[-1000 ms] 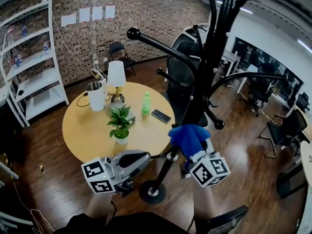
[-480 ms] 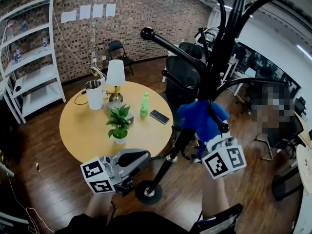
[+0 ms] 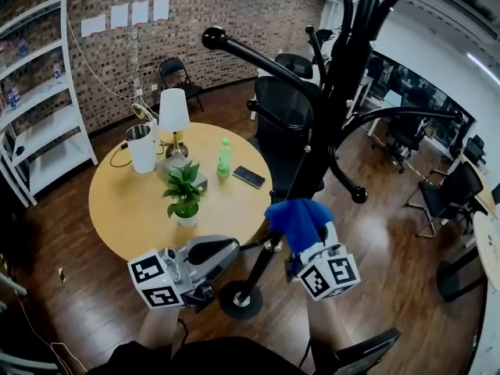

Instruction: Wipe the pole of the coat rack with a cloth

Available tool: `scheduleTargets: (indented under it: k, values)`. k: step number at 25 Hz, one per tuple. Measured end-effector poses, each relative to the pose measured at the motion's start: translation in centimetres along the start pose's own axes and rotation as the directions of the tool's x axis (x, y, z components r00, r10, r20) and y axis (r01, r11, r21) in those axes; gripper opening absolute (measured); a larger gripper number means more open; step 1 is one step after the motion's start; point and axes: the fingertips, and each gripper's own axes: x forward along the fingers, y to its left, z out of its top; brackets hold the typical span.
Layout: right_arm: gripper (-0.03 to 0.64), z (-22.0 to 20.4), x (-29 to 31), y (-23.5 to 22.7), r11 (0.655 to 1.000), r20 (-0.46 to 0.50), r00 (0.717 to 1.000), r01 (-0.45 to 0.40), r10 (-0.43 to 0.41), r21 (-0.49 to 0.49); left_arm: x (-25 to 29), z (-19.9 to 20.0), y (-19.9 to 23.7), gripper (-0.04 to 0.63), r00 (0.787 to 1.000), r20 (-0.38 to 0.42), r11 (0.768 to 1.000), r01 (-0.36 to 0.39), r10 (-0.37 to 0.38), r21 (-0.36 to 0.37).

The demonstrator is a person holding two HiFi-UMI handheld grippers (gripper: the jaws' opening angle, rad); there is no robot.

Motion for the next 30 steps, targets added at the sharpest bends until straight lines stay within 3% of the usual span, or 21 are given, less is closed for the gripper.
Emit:
scheduleTargets:
  k: [7,12,18,22,25,30]
  values:
    - [0.028,-9.9,-2.7,-1.0,0.996,-0.160,0.985,0.075,-0.066,0.050,-0.6,-0.7,0.2,0.002,0.999,-0.029,0.999,0.025,-0.026,-0.029]
    - [0.028,-16.8,-4.6,-1.6,0.983,-0.298,0.946,0.160,-0.127,0.089,-1.6,-0.8,0.1,0.002,0.998,-0.045,0.998,0.039,-0.041,-0.048]
    - [0.028,-20.6,-5.6,-1.9,0.961,-0.366,0.913,0.244,-0.182,0.133,-4.1,-0.5,0.7,0.002,0.997,-0.067,0.997,0.039,-0.043,-0.064]
    - [0.028,-18.0,-5.1,-1.6,0.947,-0.311,0.927,0.273,-0.211,0.172,-6.6,-0.4,1.1,0.002,0.996,-0.085,0.997,0.029,-0.035,-0.071]
    - [0.028,-12.0,-3.6,-1.2,0.954,-0.199,0.951,0.265,-0.235,0.142,-8.3,0.6,1.6,0.002,0.997,-0.081,0.998,0.014,-0.019,-0.060]
    - [0.028,-1.1,-0.2,0.1,0.983,-0.024,0.985,0.174,-0.173,0.055,-9.6,2.4,2.9,0.002,0.999,-0.033,0.999,-0.020,0.019,-0.030]
